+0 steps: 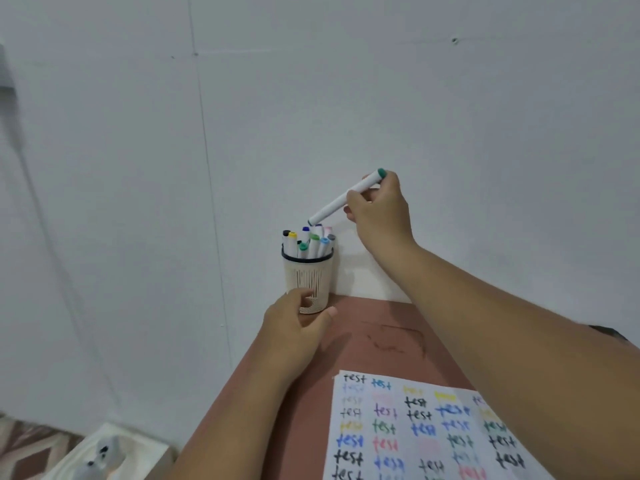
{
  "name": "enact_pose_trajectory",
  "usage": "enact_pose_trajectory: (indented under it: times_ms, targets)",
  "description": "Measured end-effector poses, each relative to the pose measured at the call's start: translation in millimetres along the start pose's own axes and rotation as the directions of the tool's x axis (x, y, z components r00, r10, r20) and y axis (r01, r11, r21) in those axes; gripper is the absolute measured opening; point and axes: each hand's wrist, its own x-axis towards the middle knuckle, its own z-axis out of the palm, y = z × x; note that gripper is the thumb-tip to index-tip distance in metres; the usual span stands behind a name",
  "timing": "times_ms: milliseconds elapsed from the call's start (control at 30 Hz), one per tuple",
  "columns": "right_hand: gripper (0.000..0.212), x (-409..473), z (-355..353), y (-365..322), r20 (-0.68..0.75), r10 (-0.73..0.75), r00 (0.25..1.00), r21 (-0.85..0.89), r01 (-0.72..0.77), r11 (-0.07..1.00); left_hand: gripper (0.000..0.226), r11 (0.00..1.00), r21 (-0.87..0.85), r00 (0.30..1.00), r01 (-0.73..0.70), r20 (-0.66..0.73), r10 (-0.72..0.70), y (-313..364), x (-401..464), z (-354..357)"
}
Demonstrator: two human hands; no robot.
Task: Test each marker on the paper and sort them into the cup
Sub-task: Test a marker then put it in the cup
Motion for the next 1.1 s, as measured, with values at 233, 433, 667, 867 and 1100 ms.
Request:
enact_pose_trajectory:
  times_ms: [233, 433, 667, 867, 1100]
  targets:
    - [0.007, 19, 42, 25, 0.306, 0.049, 0.951, -0.373, 0.073, 0.925, 0.049, 0.999, 0.038, 0.998, -0.025, -0.058, 0.027, -12, 9, 8]
    - [0.040, 23, 51, 36, 0.323, 0.147, 0.935, -0.485, 0.030, 0.874, 0.052, 0.998, 0.060, 0.999, -0.035, -0.034, 0.037, -12, 8, 11]
    - [0.040, 10, 12, 31, 0.304, 0.102, 0.947, -0.336, 0.006, 0.942, 0.059, 0.983, 0.097, 0.986, -0.156, 0.066, 0.150, 17, -6, 14]
    - [0.037, -10, -79, 29, 0.262, 0.206, 0.943, -0.477, -0.059, 0.877, 0.067, 0.975, 0.040, 0.960, -0.216, 0.193, 0.205, 47, -17, 31]
    - [0.025, -26, -164, 69, 0.089, 0.451, 0.888, -0.783, -0.217, 0.582, 0.074, 0.934, 0.134, 0.852, -0.330, 0.467, 0.235, 71, -27, 62]
